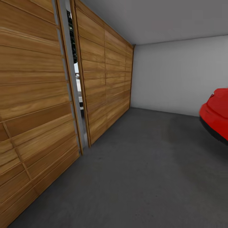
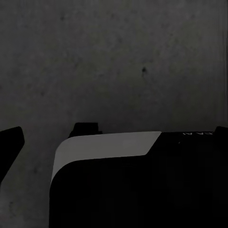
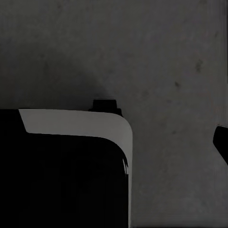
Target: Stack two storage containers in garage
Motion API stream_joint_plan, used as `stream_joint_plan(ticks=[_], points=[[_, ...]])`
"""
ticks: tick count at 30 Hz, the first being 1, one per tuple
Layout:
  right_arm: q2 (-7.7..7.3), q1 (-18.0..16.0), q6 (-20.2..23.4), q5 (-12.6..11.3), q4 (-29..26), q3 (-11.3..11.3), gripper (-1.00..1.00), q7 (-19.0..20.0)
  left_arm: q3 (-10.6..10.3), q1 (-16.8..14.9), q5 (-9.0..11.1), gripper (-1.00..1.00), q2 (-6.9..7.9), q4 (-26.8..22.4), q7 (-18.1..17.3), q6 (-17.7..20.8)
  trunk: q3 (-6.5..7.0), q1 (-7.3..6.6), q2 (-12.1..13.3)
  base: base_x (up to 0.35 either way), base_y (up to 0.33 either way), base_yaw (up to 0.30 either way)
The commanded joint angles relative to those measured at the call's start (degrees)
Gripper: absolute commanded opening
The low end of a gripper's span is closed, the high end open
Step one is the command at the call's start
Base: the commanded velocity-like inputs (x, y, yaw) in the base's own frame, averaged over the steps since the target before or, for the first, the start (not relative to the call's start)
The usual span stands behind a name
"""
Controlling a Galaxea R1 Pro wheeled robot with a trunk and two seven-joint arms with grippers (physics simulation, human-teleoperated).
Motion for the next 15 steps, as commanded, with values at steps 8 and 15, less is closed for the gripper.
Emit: stream_joint_plan(ticks=[8, 15], points=[[-0.01, -0.03, -0.06, -0.02, 0.02, 0.03, 1.0, 0.0, 0.04, 0.03, -0.01, 1.0, -0.01, -0.08, 0.0, -0.08, 0.11, 0.0, -0.03, 0.0, 0.0, -0.264], [-0.01, -0.03, -0.07, -0.02, 0.02, 0.0, 1.0, 0.0, 0.04, 0.03, -0.01, 1.0, -0.01, -0.08, 0.0, -0.08, 0.3, 0.0, -0.03, 0.0, 0.0, -0.266]])
